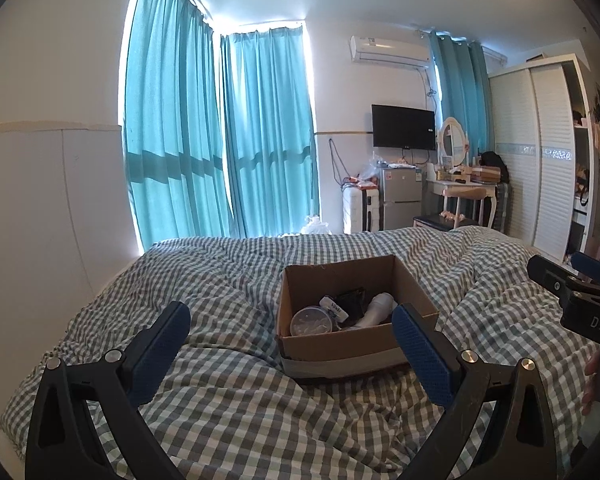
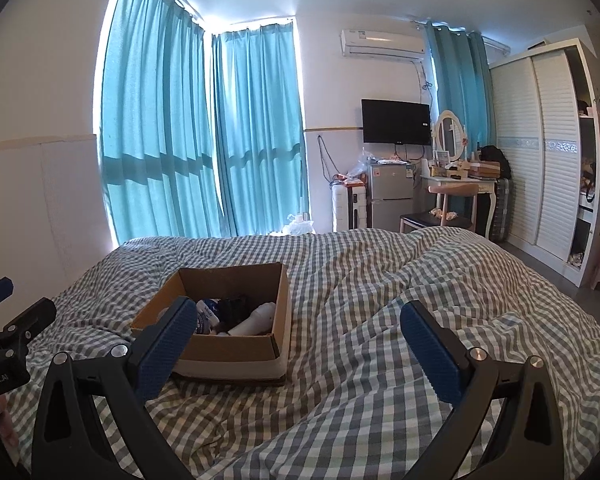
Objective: Organize objects
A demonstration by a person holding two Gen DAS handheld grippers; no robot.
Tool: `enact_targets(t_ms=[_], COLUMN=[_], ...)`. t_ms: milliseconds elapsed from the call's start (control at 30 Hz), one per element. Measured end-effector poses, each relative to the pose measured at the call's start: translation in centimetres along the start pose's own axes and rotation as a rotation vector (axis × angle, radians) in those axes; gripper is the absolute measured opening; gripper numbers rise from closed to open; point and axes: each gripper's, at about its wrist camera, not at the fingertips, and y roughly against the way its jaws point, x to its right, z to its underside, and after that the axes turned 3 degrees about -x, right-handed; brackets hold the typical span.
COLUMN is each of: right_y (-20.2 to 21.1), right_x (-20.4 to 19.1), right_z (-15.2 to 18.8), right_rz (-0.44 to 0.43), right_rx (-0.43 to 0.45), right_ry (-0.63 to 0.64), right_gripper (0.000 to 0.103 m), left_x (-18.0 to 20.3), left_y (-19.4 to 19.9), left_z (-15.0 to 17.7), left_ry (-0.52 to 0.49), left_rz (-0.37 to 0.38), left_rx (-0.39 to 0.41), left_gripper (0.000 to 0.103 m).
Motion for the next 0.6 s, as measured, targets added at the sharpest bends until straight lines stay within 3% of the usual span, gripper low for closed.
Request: enact_targets(t_ms=[600], right_y=[0.0], right_x=[-1.4], right_z=[0.5], right_rz=[-0.001], right_rx=[-0.006], right_ry=[0.053], right_gripper=[0.102], left_x=[-0.3], left_y=[-0.6], left_z=[0.3], left_ry=[0.017], left_rz=[0.007], left_rx=[-0.037], left_gripper=[0.103])
